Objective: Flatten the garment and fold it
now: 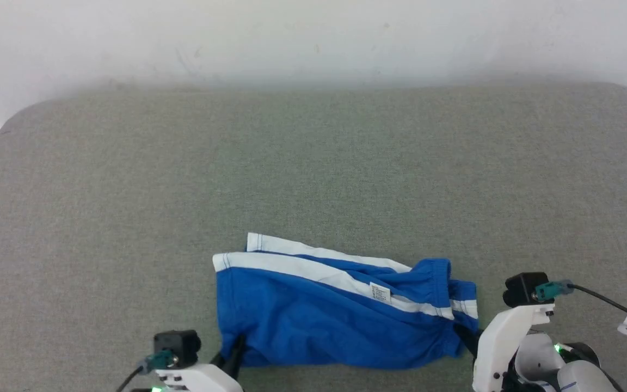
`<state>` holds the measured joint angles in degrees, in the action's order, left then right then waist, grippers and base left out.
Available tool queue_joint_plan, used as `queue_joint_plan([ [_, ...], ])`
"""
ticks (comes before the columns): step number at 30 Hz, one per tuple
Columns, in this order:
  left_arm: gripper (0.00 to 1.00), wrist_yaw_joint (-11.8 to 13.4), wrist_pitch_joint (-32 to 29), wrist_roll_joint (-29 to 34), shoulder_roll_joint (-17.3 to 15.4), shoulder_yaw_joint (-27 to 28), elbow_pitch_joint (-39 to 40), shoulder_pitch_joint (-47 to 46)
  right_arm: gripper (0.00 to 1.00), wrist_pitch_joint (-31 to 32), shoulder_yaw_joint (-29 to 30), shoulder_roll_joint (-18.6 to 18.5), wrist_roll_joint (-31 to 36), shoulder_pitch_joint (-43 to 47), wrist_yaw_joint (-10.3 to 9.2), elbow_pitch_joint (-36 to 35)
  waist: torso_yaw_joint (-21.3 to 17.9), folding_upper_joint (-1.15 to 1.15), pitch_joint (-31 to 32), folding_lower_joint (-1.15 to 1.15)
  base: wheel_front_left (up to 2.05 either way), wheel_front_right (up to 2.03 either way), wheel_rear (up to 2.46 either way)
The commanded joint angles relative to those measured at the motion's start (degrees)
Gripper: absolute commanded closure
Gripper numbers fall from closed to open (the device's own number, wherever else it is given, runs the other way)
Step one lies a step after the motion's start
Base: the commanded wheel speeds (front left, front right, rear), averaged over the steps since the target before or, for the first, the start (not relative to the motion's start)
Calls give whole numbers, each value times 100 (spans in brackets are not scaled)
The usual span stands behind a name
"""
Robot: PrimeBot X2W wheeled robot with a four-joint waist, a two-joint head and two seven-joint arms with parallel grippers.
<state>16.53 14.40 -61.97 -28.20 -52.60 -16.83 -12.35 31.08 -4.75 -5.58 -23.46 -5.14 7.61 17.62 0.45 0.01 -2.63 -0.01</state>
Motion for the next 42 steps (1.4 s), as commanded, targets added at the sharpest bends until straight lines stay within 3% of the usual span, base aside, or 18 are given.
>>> queue_joint_plan([
  [1, 100, -102, -58, -70, 108, -62, -53, 40, 38, -97, 15, 13, -19, 48, -12, 65, -7, -1, -15, 1, 0, 0, 0],
  [2, 100, -157, -52, -96, 179, -61, -104, 40, 1, -143, 30, 32, -61, 57, -12, 127, -9, -1, -23, 1, 0, 0, 0],
  [3, 93, -202, -48, -102, 238, -74, -182, 36, 0, -214, 35, 46, -85, 62, -12, 181, -12, -1, -28, 1, 0, 0, 0],
  [4, 55, -255, -57, -108, 288, -104, -267, 32, 0, -286, 20, 51, -85, 70, -12, 234, -14, -1, -29, 1, 0, 0, 0],
  [5, 0, -306, -51, -121, 345, -105, -343, 21, 0, -372, 15, 57, -97, 94, -12, 282, -9, -1, -22, 1, 0, 0, 0],
  [11, 0, -368, 51, 299, 483, 288, -518, -63, 0, -1495, 85, 79, 321, 417, -12, 214, 44, -1, 71, 1, 0, 0, 0],
  [16, 0, -247, 58, 1491, 616, 1591, 191, 266, 0, -2231, 303, 201, 457, 719, -12, -136, 71, -1, 115, 1, 0, 0, 0],
  [19, 0, -289, 58, 2238, 788, 2361, 687, 577, 0, -2292, 452, 233, 483, 771, -12, -359, 108, -1, 124, 1, 0, 0, 0],
  [28, 0, -872, 59, 3855, 1535, 3939, 1659, 1172, 0, -1227, 757, 152, 700, 697, -12, -754, 423, -1, 136, 1, 0, 0, 0],
  [35, 0, -1338, 60, 4599, 1966, 4364, 1949, 1285, 0, -78, 753, -66, 781, 526, -12, -794, 748, -1, 7, 1, 0, 0, 0],
  [42, 0, -1620, 60, 4880, 2249, 4552, 1978, 1276, 0, 246, 624, -138, 862, 104, -12, -403, 899, -1, -161, 1, 0, 0, 0],
])
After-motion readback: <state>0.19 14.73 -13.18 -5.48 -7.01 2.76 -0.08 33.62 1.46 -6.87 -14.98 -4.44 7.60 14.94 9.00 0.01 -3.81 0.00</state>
